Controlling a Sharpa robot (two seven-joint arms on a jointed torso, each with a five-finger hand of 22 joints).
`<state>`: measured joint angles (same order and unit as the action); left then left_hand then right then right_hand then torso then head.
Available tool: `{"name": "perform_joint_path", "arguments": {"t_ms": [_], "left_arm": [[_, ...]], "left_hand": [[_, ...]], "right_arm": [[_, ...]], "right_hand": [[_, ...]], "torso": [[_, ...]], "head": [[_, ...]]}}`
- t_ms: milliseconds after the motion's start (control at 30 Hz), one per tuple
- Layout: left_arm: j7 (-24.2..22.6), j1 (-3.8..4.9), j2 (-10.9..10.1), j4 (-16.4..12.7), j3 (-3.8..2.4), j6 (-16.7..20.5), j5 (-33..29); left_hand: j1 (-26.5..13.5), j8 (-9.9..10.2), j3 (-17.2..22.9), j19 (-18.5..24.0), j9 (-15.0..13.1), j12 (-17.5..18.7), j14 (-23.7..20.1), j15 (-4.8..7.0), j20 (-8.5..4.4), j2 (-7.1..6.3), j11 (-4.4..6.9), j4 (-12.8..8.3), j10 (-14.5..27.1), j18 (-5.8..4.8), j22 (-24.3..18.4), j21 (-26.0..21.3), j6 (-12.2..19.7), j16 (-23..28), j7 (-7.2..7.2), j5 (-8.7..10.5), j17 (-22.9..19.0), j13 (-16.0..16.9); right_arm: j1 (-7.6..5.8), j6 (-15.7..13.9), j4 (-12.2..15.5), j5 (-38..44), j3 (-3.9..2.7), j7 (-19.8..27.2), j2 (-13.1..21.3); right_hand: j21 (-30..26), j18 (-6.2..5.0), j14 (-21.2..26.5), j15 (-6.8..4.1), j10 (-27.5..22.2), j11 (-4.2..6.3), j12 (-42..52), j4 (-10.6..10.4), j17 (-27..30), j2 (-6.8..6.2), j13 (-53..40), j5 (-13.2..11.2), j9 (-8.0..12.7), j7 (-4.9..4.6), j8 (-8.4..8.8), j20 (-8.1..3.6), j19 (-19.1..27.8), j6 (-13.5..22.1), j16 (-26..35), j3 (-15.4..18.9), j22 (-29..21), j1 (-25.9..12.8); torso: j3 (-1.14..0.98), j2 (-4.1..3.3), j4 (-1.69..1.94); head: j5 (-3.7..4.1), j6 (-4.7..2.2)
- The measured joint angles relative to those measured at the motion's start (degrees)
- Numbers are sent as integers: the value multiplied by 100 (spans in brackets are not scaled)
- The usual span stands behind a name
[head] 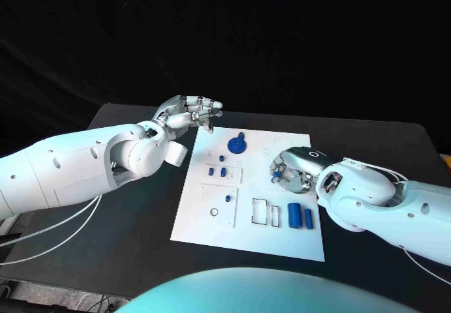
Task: Assemble the parts on the task board
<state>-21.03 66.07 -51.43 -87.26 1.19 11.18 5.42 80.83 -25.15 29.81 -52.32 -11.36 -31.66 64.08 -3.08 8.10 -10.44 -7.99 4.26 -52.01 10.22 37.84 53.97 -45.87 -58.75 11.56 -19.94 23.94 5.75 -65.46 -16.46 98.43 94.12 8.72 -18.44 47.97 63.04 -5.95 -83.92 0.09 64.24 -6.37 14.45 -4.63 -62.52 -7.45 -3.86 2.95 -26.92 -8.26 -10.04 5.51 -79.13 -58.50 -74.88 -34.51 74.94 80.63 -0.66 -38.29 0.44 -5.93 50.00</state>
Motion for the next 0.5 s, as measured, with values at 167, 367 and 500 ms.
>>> {"name": "perform_joint_path", "arguments": {"t_ms": [167,367,500], "left_arm": [[1,0,-1,2,0,0,1],[3,0,2,6,1,1,1],[5,0,9,9,1,2,1]], "left_hand": [[0,0,0,0,0,0,0,0,0,0,0,0,0,0,0,0,0,0,0,0,0,0],[-23,0,0,0,5,0,0,0,0,23,0,0,0,0,0,0,0,0,0,0,0,0],[-46,0,0,0,5,0,-13,-13,0,46,0,0,0,0,0,0,0,0,0,0,-5,-2]], "right_arm": [[15,-108,54,36,11,1,20],[-7,-219,202,83,3,0,103],[-72,-279,370,106,-11,0,155]], "right_hand": [[272,24,-9,-53,118,-119,-23,90,-92,17,-11,-17,-93,41,-149,-52,-114,-120,-68,11,0,125],[330,24,-9,-52,119,-122,-5,102,-113,37,-17,-33,-108,64,-171,-58,-119,-144,-68,10,-1,145],[330,24,-9,-53,127,-130,-5,103,-113,37,-118,-41,-103,66,-171,-58,-119,-146,-68,10,-1,145]], "torso": [[0,3,2],[0,6,2],[0,8,-1]], "head": [[1,0],[-7,0],[-14,0]]}}
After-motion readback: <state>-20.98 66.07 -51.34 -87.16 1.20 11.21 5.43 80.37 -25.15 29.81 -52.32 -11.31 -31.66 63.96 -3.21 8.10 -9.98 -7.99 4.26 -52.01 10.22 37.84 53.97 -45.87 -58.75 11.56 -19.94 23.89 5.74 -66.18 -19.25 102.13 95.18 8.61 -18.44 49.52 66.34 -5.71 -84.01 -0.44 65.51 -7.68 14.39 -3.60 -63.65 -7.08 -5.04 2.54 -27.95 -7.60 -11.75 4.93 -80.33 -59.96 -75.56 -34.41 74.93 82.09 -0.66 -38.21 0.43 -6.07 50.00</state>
